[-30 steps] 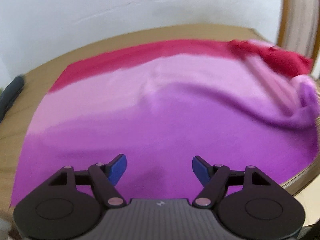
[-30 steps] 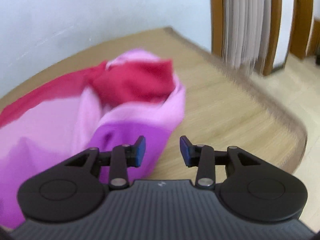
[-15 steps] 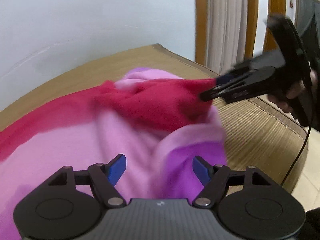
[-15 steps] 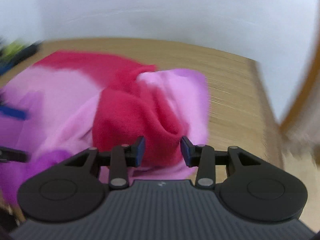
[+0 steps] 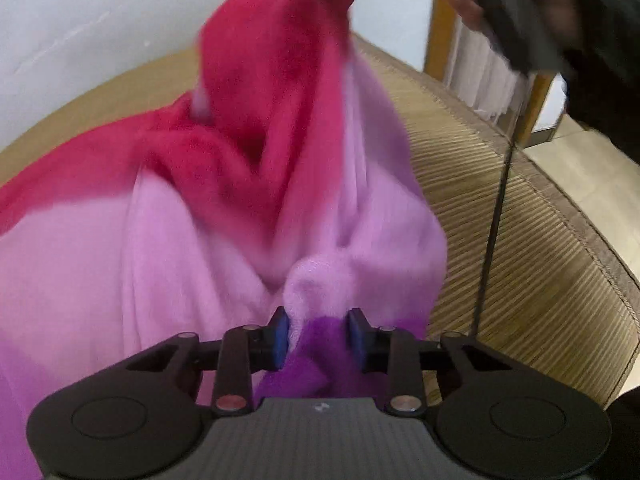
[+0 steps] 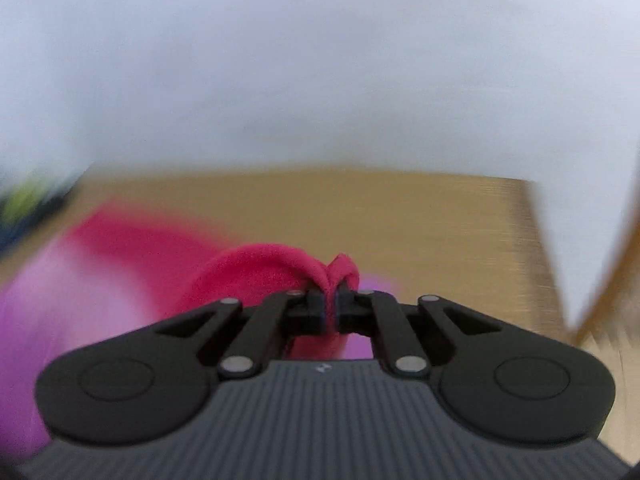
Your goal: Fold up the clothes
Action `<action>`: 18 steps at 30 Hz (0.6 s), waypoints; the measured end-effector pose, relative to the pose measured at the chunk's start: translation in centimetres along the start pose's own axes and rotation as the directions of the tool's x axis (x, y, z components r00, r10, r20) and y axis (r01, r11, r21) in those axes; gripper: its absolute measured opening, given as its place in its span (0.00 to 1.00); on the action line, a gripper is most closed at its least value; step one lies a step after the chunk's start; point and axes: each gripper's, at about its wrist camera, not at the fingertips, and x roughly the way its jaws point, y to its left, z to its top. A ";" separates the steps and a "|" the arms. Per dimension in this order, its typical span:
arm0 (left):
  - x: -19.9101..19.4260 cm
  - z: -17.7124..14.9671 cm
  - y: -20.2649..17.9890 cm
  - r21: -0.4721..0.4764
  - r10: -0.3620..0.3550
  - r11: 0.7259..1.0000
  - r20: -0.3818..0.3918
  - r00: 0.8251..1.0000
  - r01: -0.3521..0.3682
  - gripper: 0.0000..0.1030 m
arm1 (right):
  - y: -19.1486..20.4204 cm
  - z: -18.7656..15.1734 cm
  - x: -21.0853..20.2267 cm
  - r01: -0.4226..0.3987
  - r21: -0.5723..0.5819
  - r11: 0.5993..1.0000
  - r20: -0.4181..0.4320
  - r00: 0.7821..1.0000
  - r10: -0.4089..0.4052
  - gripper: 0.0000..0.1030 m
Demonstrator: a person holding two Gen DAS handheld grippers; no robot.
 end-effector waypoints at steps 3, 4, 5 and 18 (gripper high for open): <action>0.0 -0.3 0.4 -0.028 0.004 1.000 -0.005 1.000 -0.004 0.34 | -2.3 0.4 1.6 0.040 0.079 0.996 -0.062 0.997 -0.036 0.27; -0.1 -0.3 0.5 -0.035 0.003 0.999 -0.001 1.000 -0.003 0.35 | -2.9 0.0 1.5 0.054 0.088 0.995 -0.069 0.996 -0.048 0.40; -0.2 -0.2 0.5 -0.033 -0.004 0.999 0.007 1.000 0.004 0.39 | -3.4 -0.6 1.3 0.069 0.093 0.993 -0.071 0.996 -0.063 0.44; -0.1 1.7 -1.2 0.022 -0.157 0.988 0.069 0.985 0.155 0.11 | -3.2 -13.1 -0.7 -0.048 0.115 0.992 -0.232 0.970 0.074 0.65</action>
